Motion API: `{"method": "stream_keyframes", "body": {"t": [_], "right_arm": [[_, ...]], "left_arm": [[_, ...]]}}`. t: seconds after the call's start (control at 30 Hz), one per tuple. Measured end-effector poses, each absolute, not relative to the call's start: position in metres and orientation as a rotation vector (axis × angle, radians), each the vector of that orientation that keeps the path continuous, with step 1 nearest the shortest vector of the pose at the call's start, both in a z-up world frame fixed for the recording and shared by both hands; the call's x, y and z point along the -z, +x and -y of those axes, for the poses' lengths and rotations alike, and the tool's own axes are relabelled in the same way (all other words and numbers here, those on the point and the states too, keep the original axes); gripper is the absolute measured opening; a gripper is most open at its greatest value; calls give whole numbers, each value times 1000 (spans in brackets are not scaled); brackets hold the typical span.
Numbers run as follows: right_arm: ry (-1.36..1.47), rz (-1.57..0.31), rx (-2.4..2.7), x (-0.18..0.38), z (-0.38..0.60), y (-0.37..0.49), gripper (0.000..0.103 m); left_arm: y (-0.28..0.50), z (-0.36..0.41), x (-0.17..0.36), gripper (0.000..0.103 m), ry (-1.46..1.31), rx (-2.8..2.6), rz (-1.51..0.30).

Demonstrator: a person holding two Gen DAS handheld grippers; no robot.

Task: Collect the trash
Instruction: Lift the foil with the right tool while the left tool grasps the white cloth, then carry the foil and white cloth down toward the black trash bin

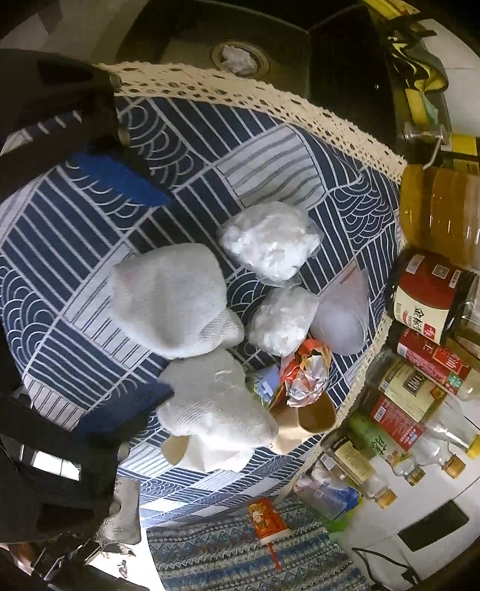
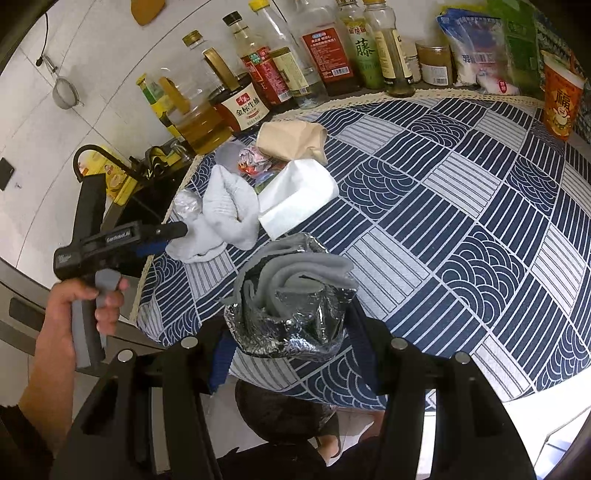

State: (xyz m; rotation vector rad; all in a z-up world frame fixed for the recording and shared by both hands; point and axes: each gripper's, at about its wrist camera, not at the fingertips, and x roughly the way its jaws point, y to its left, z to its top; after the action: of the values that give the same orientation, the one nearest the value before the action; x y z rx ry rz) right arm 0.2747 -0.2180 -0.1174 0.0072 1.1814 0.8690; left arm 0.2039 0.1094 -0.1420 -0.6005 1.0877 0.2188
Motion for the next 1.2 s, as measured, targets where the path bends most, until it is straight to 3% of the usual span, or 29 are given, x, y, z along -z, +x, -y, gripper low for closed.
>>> {"method": "stream_keyframes", "body": {"t": [0.17, 0.6, 1.2], "right_arm": [[17, -1189, -868, 121, 220, 280, 55], [14, -1198, -856, 125, 216, 279, 55], [0, -1175, -857, 112, 200, 262, 55]], "left_arm": [[215, -112, 154, 65, -595, -212, -1125], [212, -102, 155, 40, -569, -175, -1111], [168, -105, 122, 36, -592, -203, -1019]]}}
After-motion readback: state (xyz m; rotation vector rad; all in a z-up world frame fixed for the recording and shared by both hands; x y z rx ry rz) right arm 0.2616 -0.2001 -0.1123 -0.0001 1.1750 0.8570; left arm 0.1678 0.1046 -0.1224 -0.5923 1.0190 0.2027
